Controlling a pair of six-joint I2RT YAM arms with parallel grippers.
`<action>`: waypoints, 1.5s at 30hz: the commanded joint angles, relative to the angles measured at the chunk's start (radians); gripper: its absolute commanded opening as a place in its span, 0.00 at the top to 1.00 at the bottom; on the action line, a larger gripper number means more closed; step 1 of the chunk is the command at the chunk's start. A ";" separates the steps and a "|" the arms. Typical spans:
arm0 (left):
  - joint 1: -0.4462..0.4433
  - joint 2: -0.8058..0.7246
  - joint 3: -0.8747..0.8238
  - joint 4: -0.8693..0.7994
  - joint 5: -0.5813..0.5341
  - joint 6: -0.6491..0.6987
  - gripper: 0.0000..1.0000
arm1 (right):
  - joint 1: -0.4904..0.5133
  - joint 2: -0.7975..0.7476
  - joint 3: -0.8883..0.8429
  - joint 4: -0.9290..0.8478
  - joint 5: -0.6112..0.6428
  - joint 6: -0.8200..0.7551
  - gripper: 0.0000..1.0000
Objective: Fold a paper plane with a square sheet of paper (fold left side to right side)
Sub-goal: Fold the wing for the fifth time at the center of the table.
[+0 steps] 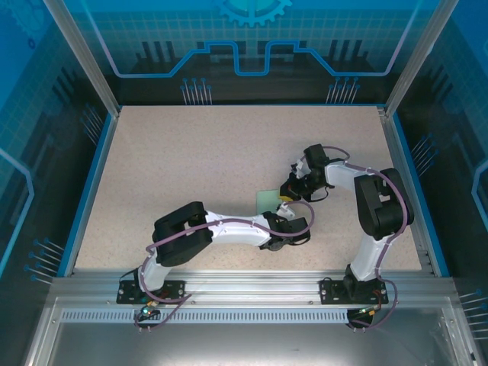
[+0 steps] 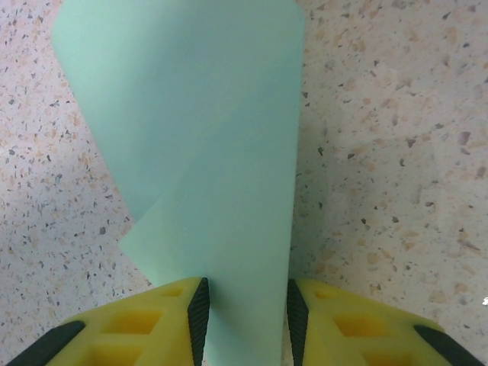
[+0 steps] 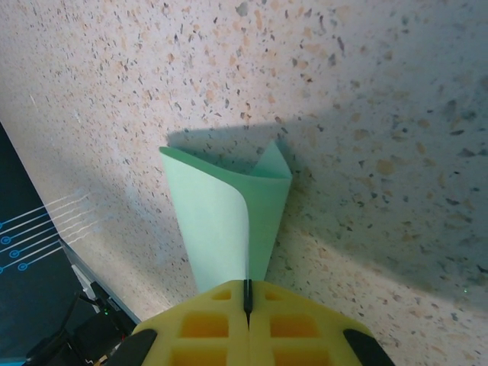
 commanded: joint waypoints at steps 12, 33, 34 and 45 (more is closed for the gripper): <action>0.009 -0.023 -0.026 0.005 -0.014 -0.043 0.76 | 0.020 0.005 0.020 -0.060 0.016 -0.035 0.98; 0.112 -0.237 -0.231 0.230 0.169 -0.059 0.94 | -0.101 -0.284 -0.057 -0.073 0.090 -0.133 0.47; 0.120 -0.248 -0.244 0.242 0.185 -0.065 0.94 | -0.109 -0.297 -0.076 -0.062 0.089 -0.137 0.46; 0.259 -0.375 -0.448 0.482 0.476 -0.121 0.95 | -0.098 -0.324 -0.235 0.073 0.041 -0.142 0.42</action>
